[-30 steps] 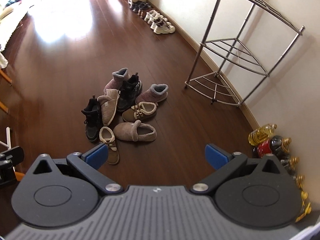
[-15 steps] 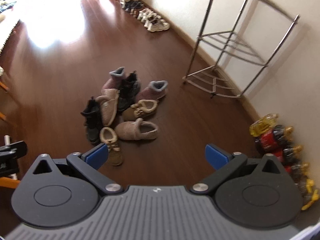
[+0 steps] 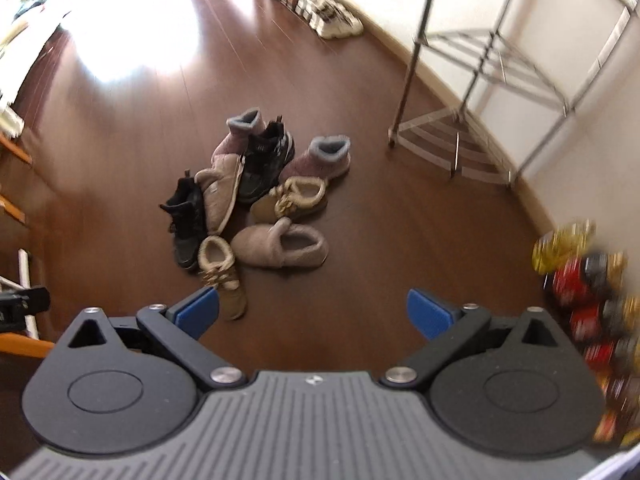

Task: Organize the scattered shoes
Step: 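Move both tools toward the pile of shoes on the floor, then close the right tool on the strap of a brown buckled fur-lined shoe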

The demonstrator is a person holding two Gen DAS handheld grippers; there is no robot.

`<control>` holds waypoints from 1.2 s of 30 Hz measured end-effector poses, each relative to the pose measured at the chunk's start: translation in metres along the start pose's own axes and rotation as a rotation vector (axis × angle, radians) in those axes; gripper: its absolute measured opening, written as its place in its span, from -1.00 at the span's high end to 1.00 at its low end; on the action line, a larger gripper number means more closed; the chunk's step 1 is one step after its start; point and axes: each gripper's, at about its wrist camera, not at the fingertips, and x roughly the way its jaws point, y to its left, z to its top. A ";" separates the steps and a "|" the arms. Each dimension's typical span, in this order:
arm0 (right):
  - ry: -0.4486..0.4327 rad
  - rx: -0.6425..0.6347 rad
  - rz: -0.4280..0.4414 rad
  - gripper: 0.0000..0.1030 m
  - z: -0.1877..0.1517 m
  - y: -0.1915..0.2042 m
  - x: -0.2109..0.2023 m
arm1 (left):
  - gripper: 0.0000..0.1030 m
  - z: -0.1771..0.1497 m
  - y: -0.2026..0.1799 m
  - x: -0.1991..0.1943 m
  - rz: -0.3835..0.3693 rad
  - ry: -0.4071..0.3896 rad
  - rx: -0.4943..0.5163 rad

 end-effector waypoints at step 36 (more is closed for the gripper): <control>-0.033 -0.033 0.385 0.57 -0.108 -0.002 0.457 | -0.98 -0.056 -0.118 0.441 -0.177 -0.075 0.206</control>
